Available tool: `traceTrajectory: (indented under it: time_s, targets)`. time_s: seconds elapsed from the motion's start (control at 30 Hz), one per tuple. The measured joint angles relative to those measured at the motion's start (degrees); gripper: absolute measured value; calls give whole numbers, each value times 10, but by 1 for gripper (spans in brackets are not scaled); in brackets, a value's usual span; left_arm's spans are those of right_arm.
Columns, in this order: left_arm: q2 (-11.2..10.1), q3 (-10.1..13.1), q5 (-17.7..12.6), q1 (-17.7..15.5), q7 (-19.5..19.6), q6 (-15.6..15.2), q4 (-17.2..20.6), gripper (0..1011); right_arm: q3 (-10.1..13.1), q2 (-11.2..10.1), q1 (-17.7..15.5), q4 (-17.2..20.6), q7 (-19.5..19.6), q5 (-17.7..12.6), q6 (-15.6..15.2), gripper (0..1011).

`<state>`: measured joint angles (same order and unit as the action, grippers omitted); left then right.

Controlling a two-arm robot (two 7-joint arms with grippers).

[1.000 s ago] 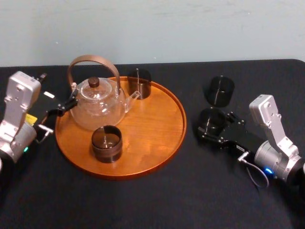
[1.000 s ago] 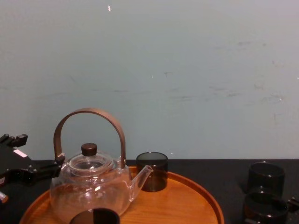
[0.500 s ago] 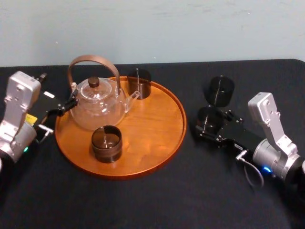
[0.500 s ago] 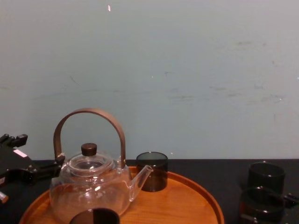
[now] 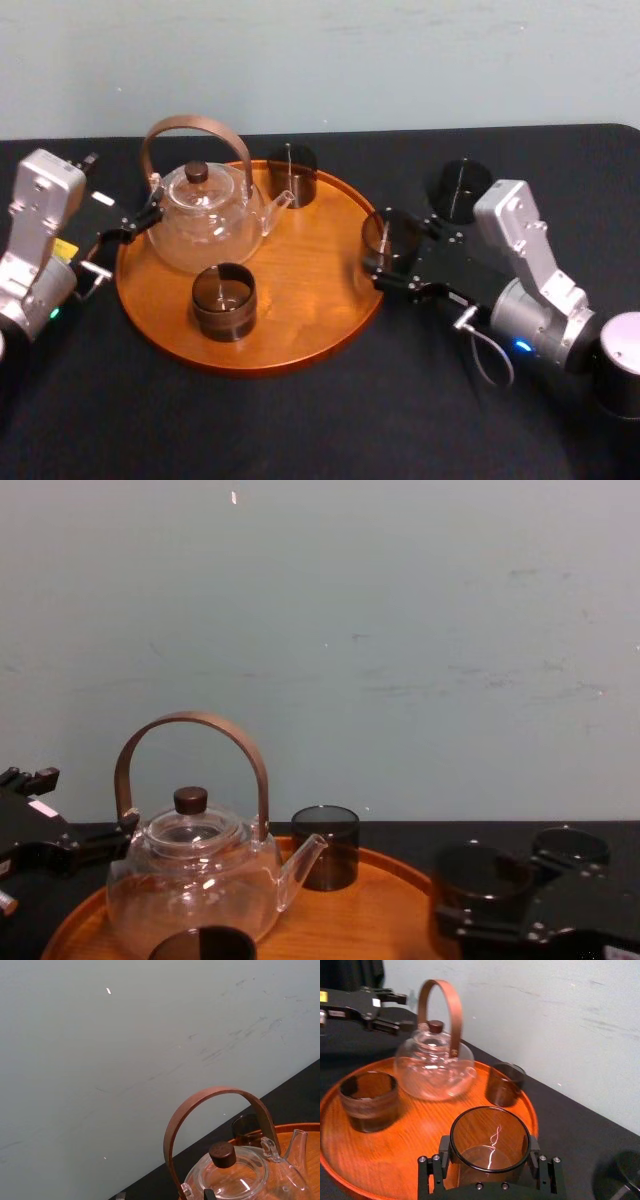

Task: Pick up the glass from the table and place it on the tray.

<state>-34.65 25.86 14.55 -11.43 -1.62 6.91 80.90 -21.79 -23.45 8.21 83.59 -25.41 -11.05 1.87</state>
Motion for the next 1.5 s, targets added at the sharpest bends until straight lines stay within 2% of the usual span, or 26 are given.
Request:
traceTrajectory:
  time_s: [0.2,0.5,0.53,0.73,1.0,1.5]
  targets:
    - [0,0,0,0,0,0,0,1009,-24,14,9,4,-4,11,-1,916]
    - [0,0,0,0,0,0,0,1010,-44,29,20,-7,-9,16,3,916]
    - [0,0,0,0,0,0,0,1010,-54,38,27,-22,-13,16,5,916]
    - [0,0,0,0,0,0,0,1009,-65,50,39,-47,-17,17,12,916]
    - [0,0,0,0,0,0,0,1010,-75,59,47,-64,-19,21,16,916]
    - [0,0,0,0,0,0,0,1009,-75,62,47,-74,-18,19,16,916]
